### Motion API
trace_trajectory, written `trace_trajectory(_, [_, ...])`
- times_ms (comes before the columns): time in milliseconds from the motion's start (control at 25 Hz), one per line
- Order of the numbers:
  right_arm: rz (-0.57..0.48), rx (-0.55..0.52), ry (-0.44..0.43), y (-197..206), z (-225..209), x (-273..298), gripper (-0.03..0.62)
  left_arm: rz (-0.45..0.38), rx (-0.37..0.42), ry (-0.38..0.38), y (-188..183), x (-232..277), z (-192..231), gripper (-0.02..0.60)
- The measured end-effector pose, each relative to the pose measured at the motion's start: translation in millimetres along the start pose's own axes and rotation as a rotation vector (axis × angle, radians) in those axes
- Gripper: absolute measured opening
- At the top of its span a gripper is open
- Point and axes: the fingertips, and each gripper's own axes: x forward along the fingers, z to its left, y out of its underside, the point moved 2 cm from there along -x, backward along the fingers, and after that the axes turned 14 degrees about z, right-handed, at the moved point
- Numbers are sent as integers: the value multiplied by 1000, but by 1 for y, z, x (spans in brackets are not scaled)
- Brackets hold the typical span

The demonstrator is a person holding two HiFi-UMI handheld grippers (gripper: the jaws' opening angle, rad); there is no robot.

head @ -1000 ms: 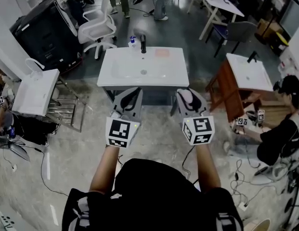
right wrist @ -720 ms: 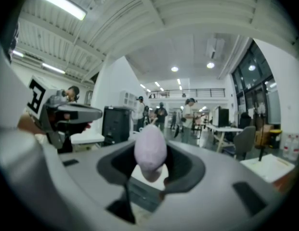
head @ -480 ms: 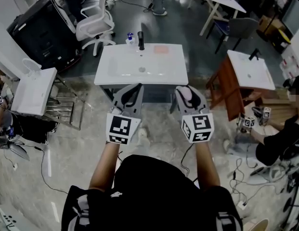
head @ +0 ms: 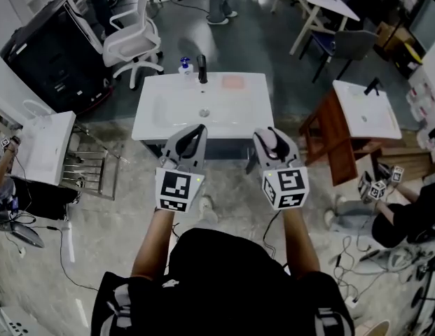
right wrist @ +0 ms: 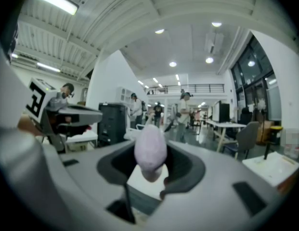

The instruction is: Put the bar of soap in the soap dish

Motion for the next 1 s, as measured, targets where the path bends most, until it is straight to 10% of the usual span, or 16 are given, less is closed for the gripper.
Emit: trace_trajectory(1000, [72,-6,20,-73,-22,206,175,38,-29,80,12,156,162,21])
